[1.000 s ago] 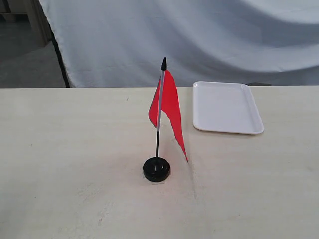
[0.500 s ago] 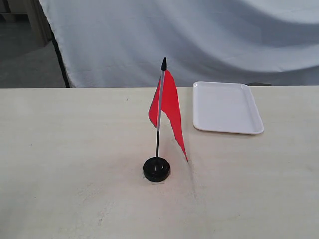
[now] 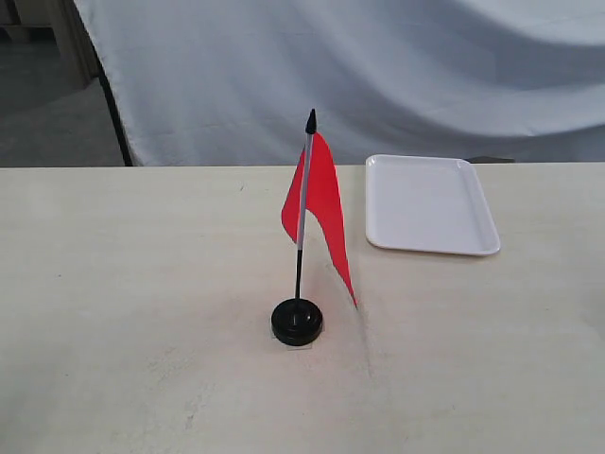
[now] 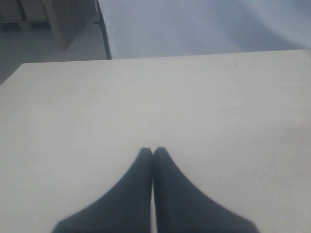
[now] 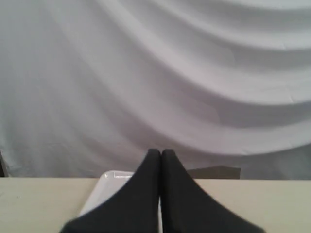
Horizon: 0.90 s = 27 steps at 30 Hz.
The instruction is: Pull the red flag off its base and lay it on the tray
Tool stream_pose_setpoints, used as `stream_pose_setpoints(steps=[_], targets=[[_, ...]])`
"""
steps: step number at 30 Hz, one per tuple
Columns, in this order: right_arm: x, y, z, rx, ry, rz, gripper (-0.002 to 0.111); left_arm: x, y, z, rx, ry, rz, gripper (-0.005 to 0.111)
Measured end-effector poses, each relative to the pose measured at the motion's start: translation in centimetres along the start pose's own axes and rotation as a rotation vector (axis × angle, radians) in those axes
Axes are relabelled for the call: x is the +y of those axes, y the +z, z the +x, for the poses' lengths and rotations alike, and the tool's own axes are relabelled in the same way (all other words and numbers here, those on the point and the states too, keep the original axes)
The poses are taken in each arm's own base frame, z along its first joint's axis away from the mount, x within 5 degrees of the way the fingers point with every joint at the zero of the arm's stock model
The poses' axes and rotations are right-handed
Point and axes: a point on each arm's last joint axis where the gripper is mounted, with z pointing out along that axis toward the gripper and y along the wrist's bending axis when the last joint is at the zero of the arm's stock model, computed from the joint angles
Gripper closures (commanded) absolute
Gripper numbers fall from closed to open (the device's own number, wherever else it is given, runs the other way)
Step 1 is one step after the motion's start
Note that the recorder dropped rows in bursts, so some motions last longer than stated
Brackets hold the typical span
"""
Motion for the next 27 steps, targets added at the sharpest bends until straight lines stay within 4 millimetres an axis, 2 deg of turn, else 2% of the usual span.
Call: stream_pose_setpoints(steps=[5,9,15,24,26,27], targets=[[0.1,2.6,2.5,0.107,-0.012,0.007,0.109,0.0,0.0,0.0,0.0,0.0,0.0,0.107],[0.7,4.0,4.1,0.175,-0.033,-0.023,0.109,0.0,0.0,0.0,0.0,0.0,0.0,0.107],[4.3,5.0,5.8,0.209,-0.095,-0.191,0.108,0.0,0.0,0.0,0.0,0.0,0.0,0.107],[9.8,5.6,9.7,0.301,-0.15,-0.402,0.108,0.0,0.0,0.0,0.0,0.0,0.0,0.107],[10.9,5.6,10.6,0.311,-0.161,-0.439,0.104,0.0,0.0,0.0,0.0,0.0,0.0,0.107],[11.4,5.5,10.9,0.313,-0.168,-0.457,0.097,0.0,0.0,0.0,0.0,0.0,0.0,0.107]])
